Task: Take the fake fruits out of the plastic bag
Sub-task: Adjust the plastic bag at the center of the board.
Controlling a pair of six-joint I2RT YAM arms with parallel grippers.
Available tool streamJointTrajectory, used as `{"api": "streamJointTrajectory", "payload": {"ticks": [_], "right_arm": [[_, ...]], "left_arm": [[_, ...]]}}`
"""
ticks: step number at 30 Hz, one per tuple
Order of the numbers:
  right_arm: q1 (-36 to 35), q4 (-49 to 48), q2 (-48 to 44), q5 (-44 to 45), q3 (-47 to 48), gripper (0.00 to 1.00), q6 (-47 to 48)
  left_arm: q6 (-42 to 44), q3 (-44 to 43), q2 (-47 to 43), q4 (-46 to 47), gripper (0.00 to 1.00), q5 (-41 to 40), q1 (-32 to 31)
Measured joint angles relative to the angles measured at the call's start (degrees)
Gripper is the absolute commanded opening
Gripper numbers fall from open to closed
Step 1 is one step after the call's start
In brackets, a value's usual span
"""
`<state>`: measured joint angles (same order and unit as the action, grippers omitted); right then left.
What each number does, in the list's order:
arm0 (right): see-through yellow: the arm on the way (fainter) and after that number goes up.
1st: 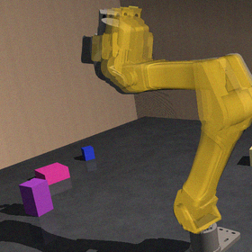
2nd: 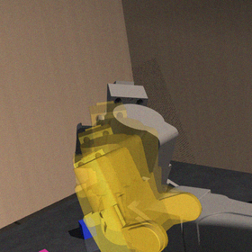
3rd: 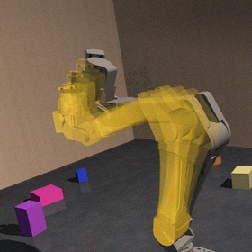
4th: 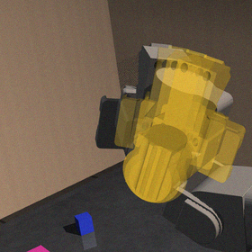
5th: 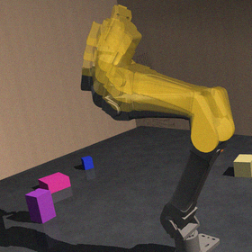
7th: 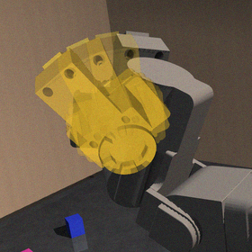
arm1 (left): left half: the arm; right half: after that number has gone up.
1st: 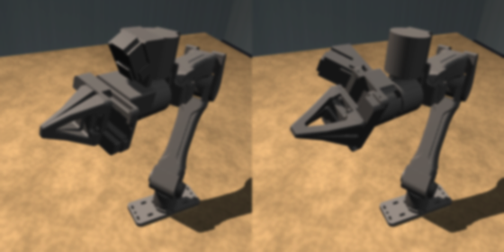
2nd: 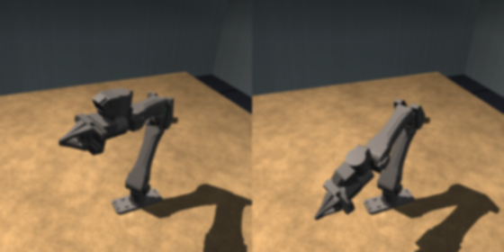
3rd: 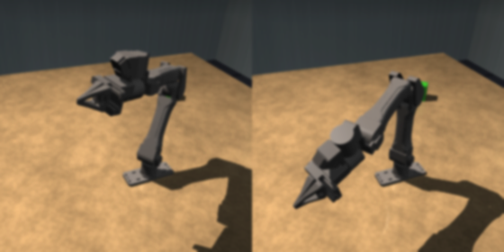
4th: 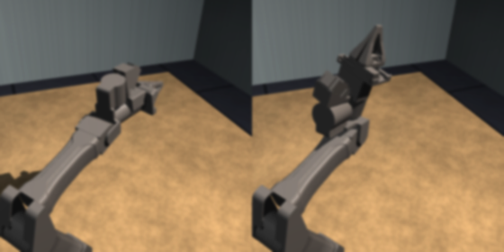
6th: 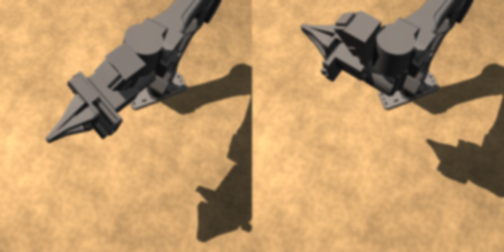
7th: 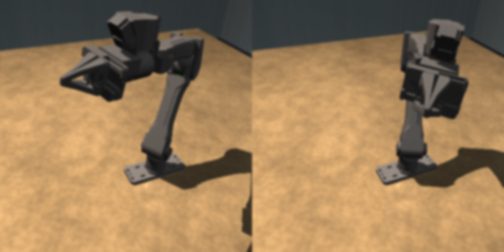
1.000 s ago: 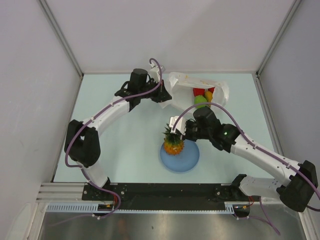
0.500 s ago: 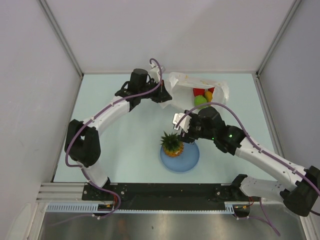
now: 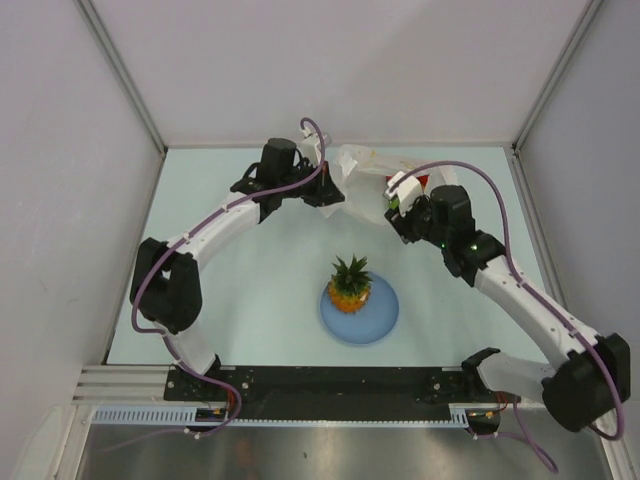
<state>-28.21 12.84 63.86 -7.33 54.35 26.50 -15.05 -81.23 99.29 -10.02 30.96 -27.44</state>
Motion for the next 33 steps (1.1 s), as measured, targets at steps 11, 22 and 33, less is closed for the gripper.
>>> {"api": "streamJointTrajectory", "payload": {"ticks": [11,22,33], "right_arm": [[15.87,-4.66,16.59,2.84,-4.20,0.30,-3.32],[14.43,4.70,5.55,-0.70,-9.46,0.45,-1.36],[11.85,-6.97,24.76,0.90,-0.48,0.75,-5.03]], "left_arm": [[1.01,0.35,-1.22,-0.50,0.00,3.19,-0.02],[20.26,6.36,-13.09,-10.32,0.00,8.17,-5.27],[23.50,4.79,-10.82,-12.79,0.00,6.38,-6.14]]}}
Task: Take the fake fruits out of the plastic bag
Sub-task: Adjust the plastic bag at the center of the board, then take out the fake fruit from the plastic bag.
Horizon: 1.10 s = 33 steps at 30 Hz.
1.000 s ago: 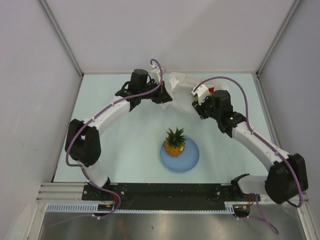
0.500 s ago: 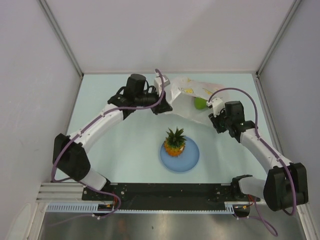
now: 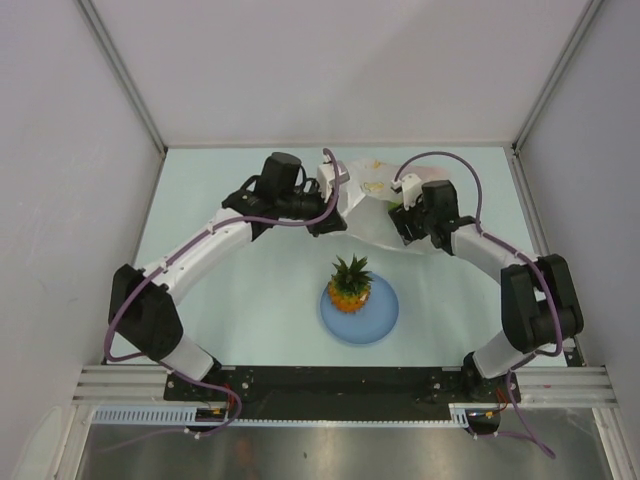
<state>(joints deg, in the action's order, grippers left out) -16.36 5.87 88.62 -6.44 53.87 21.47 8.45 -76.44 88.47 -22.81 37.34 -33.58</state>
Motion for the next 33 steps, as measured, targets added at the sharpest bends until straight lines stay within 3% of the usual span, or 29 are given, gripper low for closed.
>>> {"api": "streamJointTrajectory", "payload": {"ticks": [10,13,20,23,27,30,33], "right_arm": [[-1.03,-5.62,9.49,5.60,9.35,0.83,-3.91],[-1.77,-7.15,12.50,7.80,11.67,0.89,-3.80],[-3.13,-8.55,20.83,13.27,15.78,0.89,-1.14],[-3.13,-8.81,23.04,14.82,16.24,0.82,0.63],[-3.06,-9.11,24.35,16.46,16.61,0.49,2.97],[-2.82,-9.11,24.52,16.31,17.09,0.30,4.31],[-2.67,-8.76,24.52,15.02,17.09,0.19,5.95]], "left_arm": [[-0.81,-2.45,0.72,0.74,0.00,-0.31,0.00],[-1.07,-2.45,1.27,0.85,0.00,-0.26,0.00],[-1.55,-2.89,2.40,0.92,0.00,-0.26,-0.04],[-1.55,-2.91,2.62,0.90,0.00,-0.26,-0.04],[-1.55,-2.97,3.04,1.03,0.00,-0.31,-0.04],[-1.55,-3.08,3.43,1.09,0.00,-0.31,-0.04],[-1.53,-3.08,3.82,1.11,0.00,-0.66,-0.04]]}}
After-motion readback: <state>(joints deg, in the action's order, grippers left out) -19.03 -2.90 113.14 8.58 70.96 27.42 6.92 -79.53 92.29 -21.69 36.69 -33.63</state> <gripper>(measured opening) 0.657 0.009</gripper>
